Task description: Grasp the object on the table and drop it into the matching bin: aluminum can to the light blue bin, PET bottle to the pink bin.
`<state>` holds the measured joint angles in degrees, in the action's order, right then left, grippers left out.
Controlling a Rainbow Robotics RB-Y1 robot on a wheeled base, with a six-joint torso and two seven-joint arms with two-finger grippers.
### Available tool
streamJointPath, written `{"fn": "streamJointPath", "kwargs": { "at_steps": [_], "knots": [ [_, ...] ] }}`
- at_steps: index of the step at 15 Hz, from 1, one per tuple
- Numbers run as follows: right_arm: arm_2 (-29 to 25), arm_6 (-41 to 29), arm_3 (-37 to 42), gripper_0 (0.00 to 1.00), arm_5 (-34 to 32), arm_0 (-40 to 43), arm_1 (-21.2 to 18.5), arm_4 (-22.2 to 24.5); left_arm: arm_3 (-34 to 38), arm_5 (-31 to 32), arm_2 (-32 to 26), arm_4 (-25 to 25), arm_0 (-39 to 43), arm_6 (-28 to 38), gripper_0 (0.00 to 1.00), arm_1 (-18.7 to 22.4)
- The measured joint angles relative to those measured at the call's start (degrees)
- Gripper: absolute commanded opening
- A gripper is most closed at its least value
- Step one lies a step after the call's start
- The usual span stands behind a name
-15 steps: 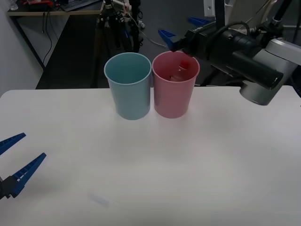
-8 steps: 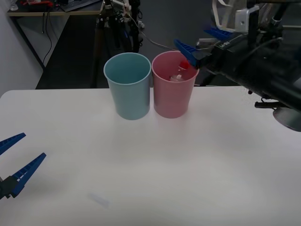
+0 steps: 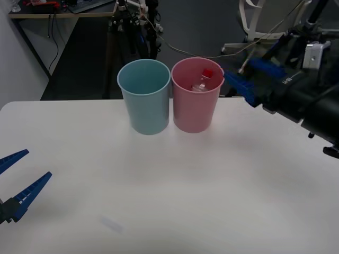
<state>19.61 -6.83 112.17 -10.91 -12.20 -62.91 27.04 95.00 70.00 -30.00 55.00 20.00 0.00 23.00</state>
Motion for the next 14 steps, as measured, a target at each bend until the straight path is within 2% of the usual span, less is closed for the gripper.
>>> {"fn": "streamJointPath", "kwargs": {
  "at_steps": [3,5,7,10,12,14],
  "knots": [
    [-6.4,-5.9,0.2,1.0,-5.8,8.1,1.5,6.9,0.0,0.0,0.0,0.0,0.0,0.0,1.0,0.0],
    [-11.6,-10.9,0.2,1.0,-10.6,13.6,4.9,13.6,0.0,0.0,0.0,0.0,0.0,0.0,1.0,0.0],
    [-16.5,-13.9,0.3,1.0,-15.8,17.9,9.7,20.8,0.0,0.0,0.0,0.0,0.0,0.0,1.0,0.0],
    [-24.8,-14.6,0.2,1.0,-26.2,23.2,19.4,31.9,0.0,0.0,0.0,0.0,0.0,0.0,1.0,0.0],
    [-28.2,-14.9,0.2,1.0,-32.0,25.8,23.9,36.2,0.0,0.0,0.0,0.0,0.0,0.0,1.0,0.0],
    [-29.7,-14.8,0.2,1.0,-35.0,27.8,25.7,37.7,0.0,0.0,0.0,0.0,0.0,0.0,1.0,0.0]
  ]
}}
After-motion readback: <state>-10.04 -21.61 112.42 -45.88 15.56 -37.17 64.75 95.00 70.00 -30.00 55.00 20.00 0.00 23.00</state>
